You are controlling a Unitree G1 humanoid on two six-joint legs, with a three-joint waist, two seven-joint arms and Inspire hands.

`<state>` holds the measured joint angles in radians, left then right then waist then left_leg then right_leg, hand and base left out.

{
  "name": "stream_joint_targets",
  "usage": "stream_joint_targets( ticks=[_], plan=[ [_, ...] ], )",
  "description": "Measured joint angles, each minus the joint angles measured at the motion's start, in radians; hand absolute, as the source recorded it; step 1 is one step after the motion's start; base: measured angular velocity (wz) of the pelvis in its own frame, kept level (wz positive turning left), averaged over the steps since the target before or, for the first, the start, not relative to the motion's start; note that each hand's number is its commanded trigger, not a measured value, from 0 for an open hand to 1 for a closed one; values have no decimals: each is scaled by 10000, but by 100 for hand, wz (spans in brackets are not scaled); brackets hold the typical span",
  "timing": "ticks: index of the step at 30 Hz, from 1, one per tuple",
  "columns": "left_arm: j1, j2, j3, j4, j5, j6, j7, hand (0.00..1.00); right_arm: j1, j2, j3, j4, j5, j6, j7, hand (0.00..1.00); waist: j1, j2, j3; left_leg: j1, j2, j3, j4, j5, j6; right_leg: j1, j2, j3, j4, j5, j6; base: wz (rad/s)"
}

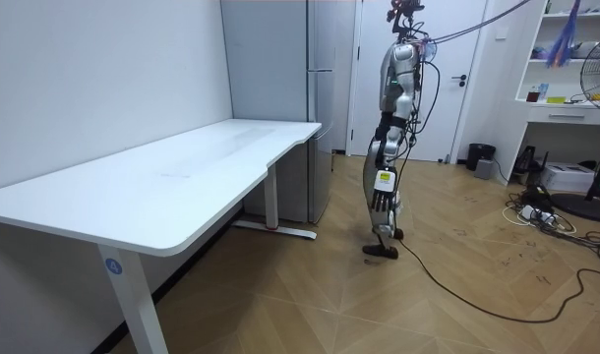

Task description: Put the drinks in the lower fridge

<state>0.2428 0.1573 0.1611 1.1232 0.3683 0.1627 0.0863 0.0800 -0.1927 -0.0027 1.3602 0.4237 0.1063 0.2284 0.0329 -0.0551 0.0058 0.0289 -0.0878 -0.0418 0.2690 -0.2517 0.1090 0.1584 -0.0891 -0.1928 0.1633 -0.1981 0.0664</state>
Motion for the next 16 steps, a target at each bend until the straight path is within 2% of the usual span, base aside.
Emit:
stream_joint_targets(
  ticks=[7,16],
  plan=[
    [-9,-368,299,-15,195,35,-17,0,-25,6,28,-3,-20,19,-141,0,19,29,-6,-87,83,24,39,-42,-88,-12,89,2,-126,5,-8,-1],
    [-149,-381,-191,248,189,61,-311,0,-226,18,137,-14,-486,15,-336,0,21,27,0,-178,81,-23,70,-51,-99,-77,103,40,-127,5,-8,1]
  ],
)
